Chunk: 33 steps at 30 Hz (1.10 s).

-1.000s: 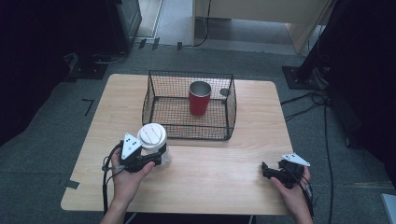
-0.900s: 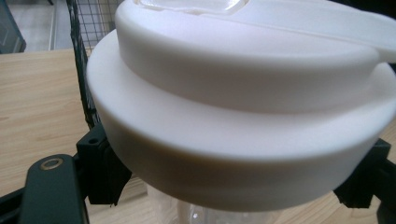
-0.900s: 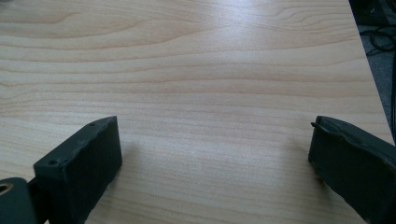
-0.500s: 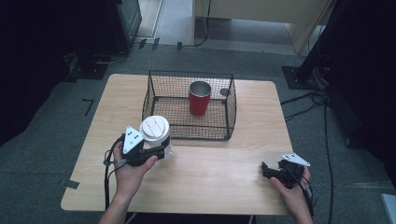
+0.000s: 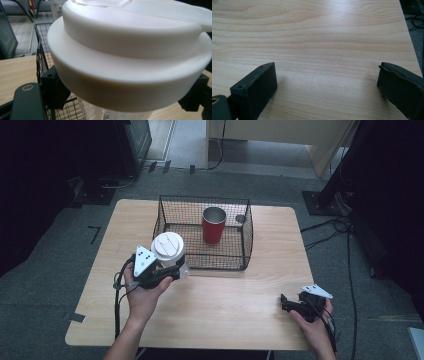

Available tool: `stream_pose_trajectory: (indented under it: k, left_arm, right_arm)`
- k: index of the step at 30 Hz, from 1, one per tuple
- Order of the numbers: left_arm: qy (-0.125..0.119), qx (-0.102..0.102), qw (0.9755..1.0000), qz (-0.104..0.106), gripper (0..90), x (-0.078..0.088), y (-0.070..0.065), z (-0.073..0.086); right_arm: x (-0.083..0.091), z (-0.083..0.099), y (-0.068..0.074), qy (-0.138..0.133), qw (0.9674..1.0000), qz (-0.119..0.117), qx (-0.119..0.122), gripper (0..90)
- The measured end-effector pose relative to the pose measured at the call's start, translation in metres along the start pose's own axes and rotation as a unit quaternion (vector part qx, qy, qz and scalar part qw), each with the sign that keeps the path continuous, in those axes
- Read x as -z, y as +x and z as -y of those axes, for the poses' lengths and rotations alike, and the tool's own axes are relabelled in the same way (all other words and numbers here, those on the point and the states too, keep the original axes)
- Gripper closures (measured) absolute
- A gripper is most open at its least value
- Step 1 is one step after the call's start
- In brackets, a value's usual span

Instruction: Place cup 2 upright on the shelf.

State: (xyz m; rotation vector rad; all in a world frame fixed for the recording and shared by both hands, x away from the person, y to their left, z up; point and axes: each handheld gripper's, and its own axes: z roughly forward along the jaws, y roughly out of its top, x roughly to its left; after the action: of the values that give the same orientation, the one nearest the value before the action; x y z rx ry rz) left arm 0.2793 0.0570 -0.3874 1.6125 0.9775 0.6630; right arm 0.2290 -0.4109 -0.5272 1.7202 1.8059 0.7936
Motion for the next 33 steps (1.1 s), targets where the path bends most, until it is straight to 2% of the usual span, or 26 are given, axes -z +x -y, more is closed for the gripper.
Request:
stream_pose_trajectory:
  k: [6,9,15,28,33]
  left_arm:
    - [-0.03,-0.005,0.9995,-0.007,17.1,-0.004,-0.003,-0.012]
    - [-0.04,-0.011,0.9991,-0.009,17.1,-0.007,-0.004,-0.017]
    - [-0.059,-0.011,0.9981,-0.01,17.1,-0.009,-0.006,-0.024]
    - [-0.107,-0.019,0.9938,-0.022,17.1,-0.016,-0.004,-0.04]
    - [-0.129,-0.02,0.9909,-0.032,17.1,-0.022,-0.002,-0.045]
  right_arm:
    - [0.0,0.0,0.0,0.0,1.0,0.0,0.0,2.4]
    - [0.0,0.0,0.0,0.0,1.0,0.0,-0.001,2.4]
    - [0.0,0.0,0.0,0.0,1.0,0.0,0.0,2.4]
    - [0.0,0.0,0.0,0.0,1.0,0.0,0.0,2.4]
    - [0.0,0.0,0.0,0.0,1.0,0.0,0.0,2.4]
